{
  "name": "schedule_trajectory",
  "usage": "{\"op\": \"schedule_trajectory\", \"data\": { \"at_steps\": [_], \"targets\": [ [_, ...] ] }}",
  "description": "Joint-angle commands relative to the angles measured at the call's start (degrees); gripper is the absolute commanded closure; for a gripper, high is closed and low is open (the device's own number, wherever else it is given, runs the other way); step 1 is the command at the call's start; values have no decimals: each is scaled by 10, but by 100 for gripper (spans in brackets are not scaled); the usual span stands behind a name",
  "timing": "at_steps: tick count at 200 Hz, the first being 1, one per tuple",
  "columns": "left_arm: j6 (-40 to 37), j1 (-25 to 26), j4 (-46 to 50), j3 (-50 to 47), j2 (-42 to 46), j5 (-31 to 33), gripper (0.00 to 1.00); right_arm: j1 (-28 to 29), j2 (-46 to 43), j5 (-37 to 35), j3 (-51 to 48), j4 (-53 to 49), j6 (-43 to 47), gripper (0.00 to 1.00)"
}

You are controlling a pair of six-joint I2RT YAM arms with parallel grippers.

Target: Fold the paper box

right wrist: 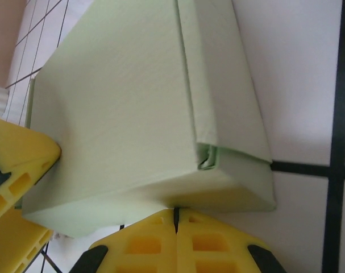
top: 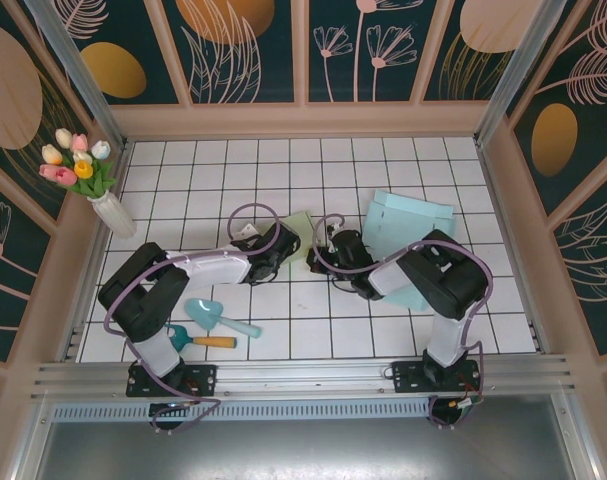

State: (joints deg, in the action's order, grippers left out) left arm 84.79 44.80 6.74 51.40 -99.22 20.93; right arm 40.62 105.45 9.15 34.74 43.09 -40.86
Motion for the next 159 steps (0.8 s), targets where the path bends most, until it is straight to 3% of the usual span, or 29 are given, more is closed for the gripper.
{"op": "schedule_trajectory", "data": {
  "at_steps": [1,54,84,105,135,159],
  "targets": [
    [-36,11,26,-18,-36,-97,30,-8,14,6,27,27,10,97],
    [-50,11,71,-8,34,-50,23,-24,-22,-14,19,-57,2,97],
    [-89,10,74,-1,81,-25,18,-50,-46,16,-6,-73,-21,97],
    [-180,10,24,-7,116,-28,14,-71,-53,54,-4,-93,-28,98],
    [-380,11,-108,-36,180,-52,11,-89,-56,80,1,-107,-36,100],
    [-511,5,-103,7,178,8,3,-89,-48,95,10,-108,-44,100]
  ]
}}
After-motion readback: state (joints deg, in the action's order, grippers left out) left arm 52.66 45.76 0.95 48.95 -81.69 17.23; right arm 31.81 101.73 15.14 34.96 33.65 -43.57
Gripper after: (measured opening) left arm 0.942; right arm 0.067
